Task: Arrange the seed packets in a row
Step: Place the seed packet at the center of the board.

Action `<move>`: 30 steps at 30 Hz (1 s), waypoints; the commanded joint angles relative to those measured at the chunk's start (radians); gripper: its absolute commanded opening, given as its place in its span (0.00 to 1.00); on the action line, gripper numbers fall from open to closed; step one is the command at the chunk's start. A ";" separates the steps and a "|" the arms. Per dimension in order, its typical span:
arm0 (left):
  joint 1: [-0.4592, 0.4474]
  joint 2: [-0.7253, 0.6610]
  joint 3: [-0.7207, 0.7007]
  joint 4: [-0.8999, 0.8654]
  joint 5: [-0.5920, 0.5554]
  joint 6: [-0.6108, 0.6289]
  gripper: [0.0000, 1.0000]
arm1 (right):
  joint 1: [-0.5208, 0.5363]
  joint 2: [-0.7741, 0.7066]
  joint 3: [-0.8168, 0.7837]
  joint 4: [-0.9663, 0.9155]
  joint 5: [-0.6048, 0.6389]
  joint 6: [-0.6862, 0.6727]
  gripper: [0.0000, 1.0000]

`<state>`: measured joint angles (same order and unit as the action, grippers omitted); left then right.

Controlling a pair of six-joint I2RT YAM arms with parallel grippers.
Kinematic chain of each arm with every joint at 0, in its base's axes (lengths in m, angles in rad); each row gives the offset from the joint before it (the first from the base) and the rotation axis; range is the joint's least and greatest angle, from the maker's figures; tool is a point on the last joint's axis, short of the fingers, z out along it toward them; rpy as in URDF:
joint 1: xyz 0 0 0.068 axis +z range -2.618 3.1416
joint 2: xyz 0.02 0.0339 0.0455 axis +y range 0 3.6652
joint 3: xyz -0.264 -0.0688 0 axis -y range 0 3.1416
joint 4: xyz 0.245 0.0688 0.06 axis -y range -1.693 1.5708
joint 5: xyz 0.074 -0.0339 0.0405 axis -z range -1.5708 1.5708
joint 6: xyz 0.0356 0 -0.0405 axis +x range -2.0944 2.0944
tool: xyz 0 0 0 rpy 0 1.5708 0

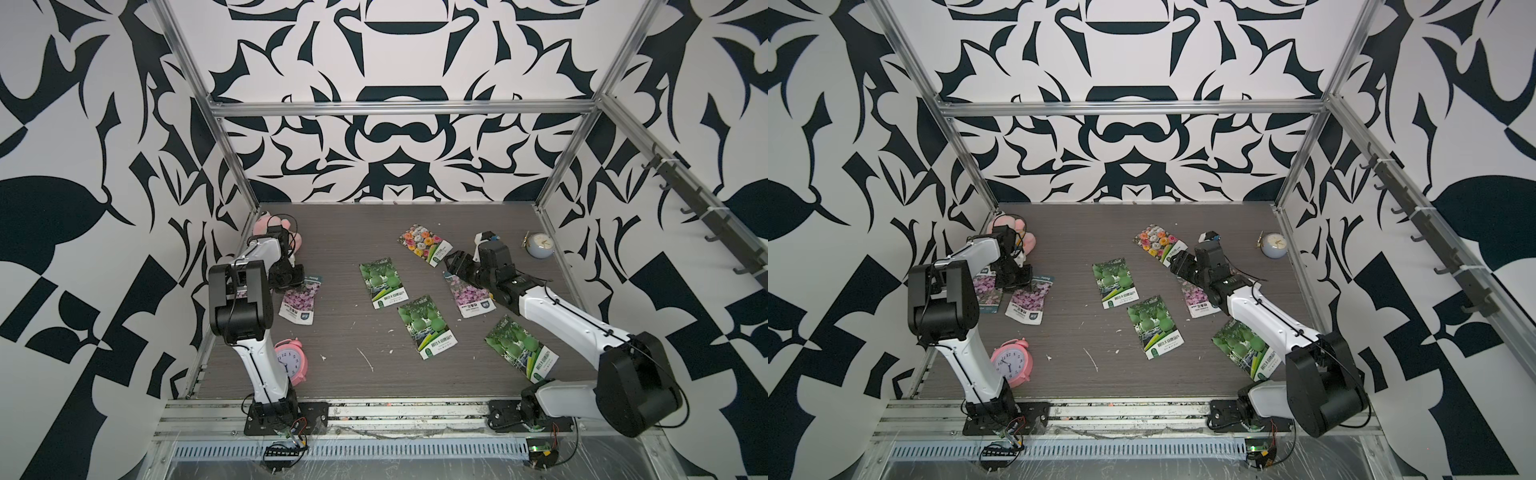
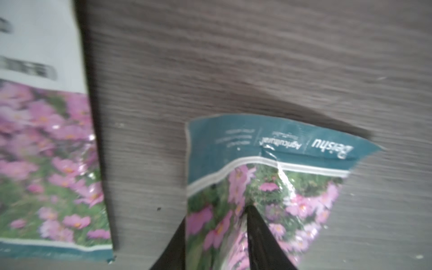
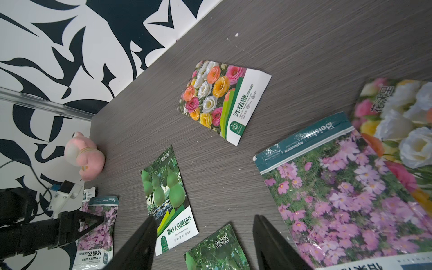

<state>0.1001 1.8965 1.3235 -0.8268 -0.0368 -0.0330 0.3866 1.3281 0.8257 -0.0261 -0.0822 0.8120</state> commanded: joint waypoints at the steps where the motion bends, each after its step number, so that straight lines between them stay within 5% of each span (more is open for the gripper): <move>1: 0.001 -0.056 -0.014 -0.001 0.040 -0.007 0.30 | -0.003 -0.023 -0.001 0.028 0.004 -0.007 0.69; 6: 0.001 -0.048 -0.006 -0.022 0.050 -0.002 0.06 | -0.003 -0.022 -0.003 0.034 -0.008 0.000 0.69; 16: 0.001 -0.199 -0.045 0.008 0.258 -0.126 0.03 | -0.002 -0.023 -0.008 0.035 -0.031 0.003 0.68; 21: -0.019 -0.324 -0.179 0.121 0.306 -0.490 0.01 | 0.040 0.028 0.016 0.065 -0.072 0.000 0.67; 27: -0.135 -0.573 -0.493 0.392 0.109 -1.034 0.09 | 0.194 0.186 0.139 0.036 -0.112 -0.050 0.65; 30: -0.190 -0.663 -0.599 0.486 0.038 -1.220 0.22 | 0.257 0.252 0.185 0.032 -0.117 -0.057 0.65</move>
<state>-0.0624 1.2903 0.7795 -0.4885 0.0990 -0.9581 0.6003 1.5612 0.9470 -0.0032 -0.1764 0.7856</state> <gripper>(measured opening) 0.203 0.649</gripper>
